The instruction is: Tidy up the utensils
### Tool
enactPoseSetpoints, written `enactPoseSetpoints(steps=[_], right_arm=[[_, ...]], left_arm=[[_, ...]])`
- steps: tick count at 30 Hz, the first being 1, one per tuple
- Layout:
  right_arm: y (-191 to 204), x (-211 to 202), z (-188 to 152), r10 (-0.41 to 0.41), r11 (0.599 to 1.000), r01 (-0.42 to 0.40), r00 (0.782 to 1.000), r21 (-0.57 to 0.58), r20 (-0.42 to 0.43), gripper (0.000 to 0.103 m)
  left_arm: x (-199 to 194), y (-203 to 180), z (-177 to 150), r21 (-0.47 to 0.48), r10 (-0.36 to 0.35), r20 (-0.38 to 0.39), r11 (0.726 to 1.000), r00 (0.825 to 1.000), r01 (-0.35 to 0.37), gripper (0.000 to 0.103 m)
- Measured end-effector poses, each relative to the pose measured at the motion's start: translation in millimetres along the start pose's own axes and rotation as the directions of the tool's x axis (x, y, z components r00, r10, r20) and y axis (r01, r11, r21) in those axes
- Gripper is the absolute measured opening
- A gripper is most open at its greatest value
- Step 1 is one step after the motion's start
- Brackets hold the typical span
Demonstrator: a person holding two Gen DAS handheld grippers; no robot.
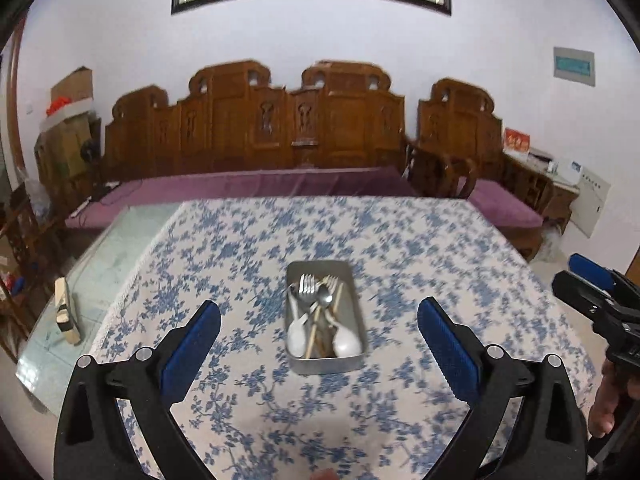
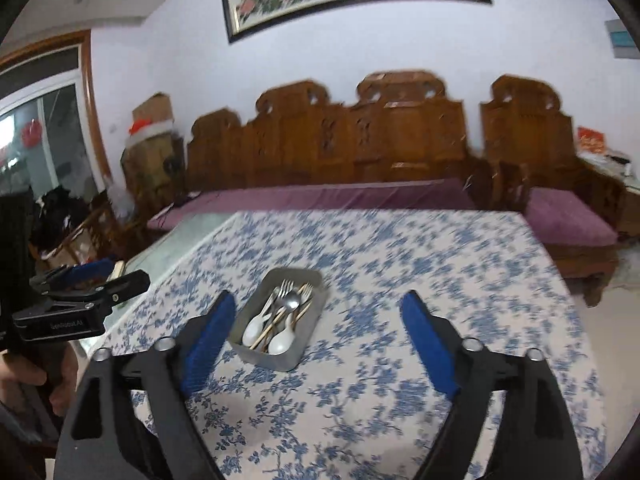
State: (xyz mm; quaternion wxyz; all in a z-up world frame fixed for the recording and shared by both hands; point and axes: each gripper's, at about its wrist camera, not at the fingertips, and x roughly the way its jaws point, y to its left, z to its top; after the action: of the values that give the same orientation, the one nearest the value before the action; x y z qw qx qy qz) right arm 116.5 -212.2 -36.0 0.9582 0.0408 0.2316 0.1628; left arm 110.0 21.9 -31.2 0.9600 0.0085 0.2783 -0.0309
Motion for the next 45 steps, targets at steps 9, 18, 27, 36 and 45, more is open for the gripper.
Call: enactPoseSetpoints(steps=[9,18,27,36,45], right_arm=[[-1.4,-58.2,-0.5,-0.059,0.998,0.060,0.995,-0.006,0.079,0.100],[-0.1,-65.5,-6.2,-0.070,0.998,0.070,0.994,-0.002,0.089,0.100],[3.8,-69.8,-5.2,-0.072,0.997,0.072,0.993,-0.005,0.095,0.100],[4.5,-71.5,-4.4,-0.072,0.997,0.072,0.993,-0.004,0.097,0.100],[4.6,-72.2,-3.9,-0.071,0.997,0.072,0.993,-0.005,0.096,0.100]], left_arm=[[-41.1,-30.6,-2.3,0.020,-0.020,0.064,1.000,0.998,0.018,0.095],[-54.8,-38.6,-7.1,0.035,-0.018,0.083,0.999,0.996,0.015,0.095],[-58.1,-42.4,-7.2,0.034,-0.020,0.086,0.999,0.996,0.017,0.095],[-59.1,-43.1,-6.9,0.025,-0.021,0.089,0.999,0.996,0.019,0.095],[-61.6,-43.9,-7.5,0.023,-0.021,0.091,1.000,0.996,0.019,0.095]])
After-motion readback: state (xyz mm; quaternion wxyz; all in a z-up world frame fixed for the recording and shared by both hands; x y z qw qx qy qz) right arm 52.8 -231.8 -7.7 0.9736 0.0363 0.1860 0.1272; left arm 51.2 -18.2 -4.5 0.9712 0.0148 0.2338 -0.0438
